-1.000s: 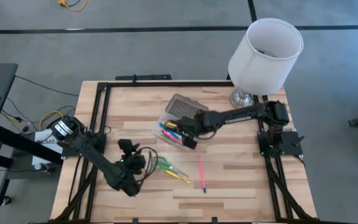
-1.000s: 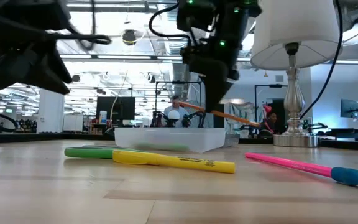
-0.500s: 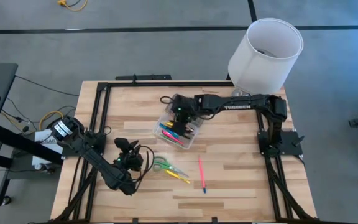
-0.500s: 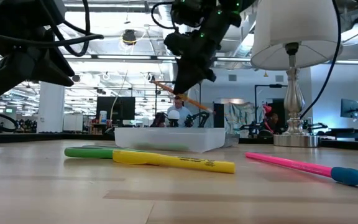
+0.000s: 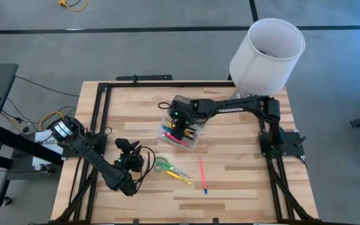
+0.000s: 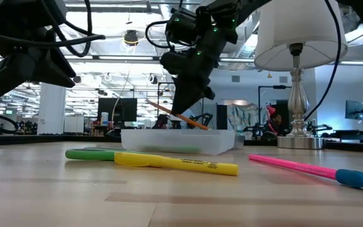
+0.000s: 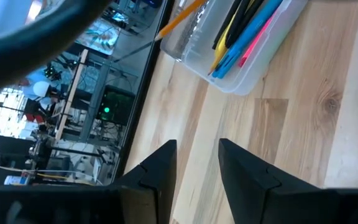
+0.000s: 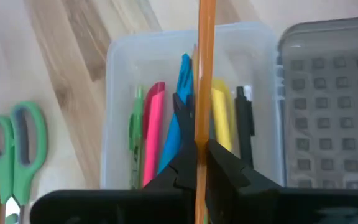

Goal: Pick & place school supplies into a supply box
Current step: Put the orange supply into the gray supply box, then put the yellow pen into the gray supply box

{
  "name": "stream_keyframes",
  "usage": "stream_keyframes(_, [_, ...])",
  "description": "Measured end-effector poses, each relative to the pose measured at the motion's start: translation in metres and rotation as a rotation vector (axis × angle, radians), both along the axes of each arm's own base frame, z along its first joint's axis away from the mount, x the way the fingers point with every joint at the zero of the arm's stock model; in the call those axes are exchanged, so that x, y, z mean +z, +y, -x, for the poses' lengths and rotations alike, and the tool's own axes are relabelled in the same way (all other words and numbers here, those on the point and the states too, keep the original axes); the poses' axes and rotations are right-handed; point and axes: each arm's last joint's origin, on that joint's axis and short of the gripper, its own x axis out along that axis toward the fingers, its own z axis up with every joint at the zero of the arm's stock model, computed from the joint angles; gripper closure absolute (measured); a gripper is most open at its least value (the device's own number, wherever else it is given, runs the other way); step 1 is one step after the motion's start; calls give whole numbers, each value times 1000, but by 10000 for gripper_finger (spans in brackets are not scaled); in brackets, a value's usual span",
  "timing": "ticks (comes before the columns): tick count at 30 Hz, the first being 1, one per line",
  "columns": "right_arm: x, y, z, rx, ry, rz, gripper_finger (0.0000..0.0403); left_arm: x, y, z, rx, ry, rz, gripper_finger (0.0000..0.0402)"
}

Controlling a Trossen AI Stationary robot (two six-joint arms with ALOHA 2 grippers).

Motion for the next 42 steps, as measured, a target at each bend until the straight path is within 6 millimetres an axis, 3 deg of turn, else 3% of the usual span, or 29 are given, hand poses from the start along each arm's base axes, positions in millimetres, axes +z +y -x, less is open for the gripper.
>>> stream_keyframes(15, [-1,1,3,3,33,-6,345,0,0,0,0,1,0,288])
stream_keyframes(23, [-2,1,5,42,59,10,340,0,0,0,0,0,1,288])
stream_keyframes(28, [12,4,9,105,27,50,340,1,0,-1,-32,-21,-38,288])
stream_keyframes(34, [33,26,11,184,-29,157,340,2,0,-2,-55,-31,-66,288])
stream_keyframes(42, [59,74,18,333,-99,291,340,2,0,-2,-57,-32,-69,288])
